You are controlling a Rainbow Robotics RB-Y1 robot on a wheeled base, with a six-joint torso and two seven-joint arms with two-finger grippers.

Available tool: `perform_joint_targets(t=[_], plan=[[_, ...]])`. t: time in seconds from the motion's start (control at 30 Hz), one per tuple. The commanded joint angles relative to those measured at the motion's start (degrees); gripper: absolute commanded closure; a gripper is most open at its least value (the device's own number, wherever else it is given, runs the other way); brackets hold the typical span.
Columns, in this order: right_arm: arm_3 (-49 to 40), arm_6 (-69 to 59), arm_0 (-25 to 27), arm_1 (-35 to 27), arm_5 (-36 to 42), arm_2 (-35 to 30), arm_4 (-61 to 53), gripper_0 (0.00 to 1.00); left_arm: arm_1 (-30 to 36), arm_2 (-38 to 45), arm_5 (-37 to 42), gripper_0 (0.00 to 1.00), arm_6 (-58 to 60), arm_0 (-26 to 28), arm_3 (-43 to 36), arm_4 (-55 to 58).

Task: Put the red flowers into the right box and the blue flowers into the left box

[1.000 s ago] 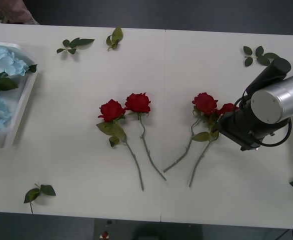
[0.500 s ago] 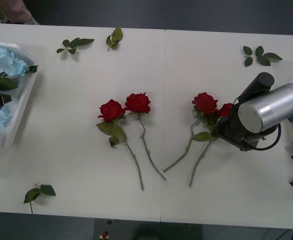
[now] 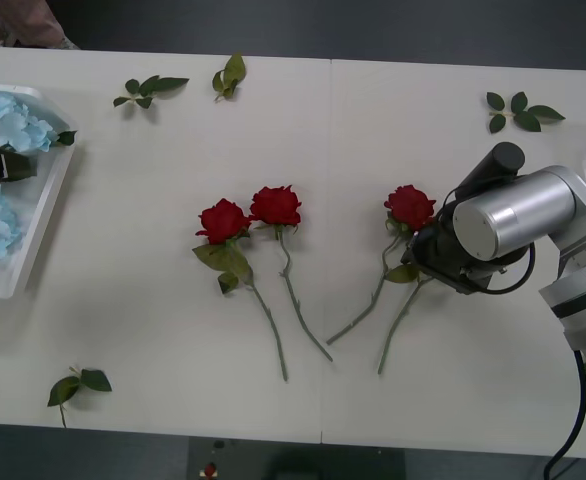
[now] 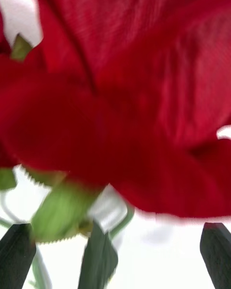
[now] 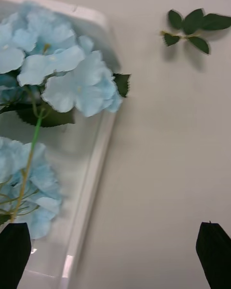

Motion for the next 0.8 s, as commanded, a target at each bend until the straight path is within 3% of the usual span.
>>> perform_joint_targets(t=[0.03,0.33,0.47,0.8], plan=[[1.1,2.3,-1.8,0.5,-1.2,0.7,1.0,0.00,-2.4,3.6,0.5,0.00,-1.7,1.3,-6.4,2.2],[2.9,2.8,-1.8,0.7,-2.5,0.9,1.0,0.00,-9.3,1.1,2.5,0.00,6.9,2.4,-16.6,0.9],[3.0,3.0,-1.8,0.7,-2.7,0.9,1.1,0.00,-11.9,-4.9,4.9,0.00,13.5,0.8,-19.6,-5.3],[3.5,3.1,-1.8,0.7,-3.0,1.1,0.9,0.00,-16.4,-21.2,4.9,0.00,25.2,-4.8,-18.8,-19.3]])
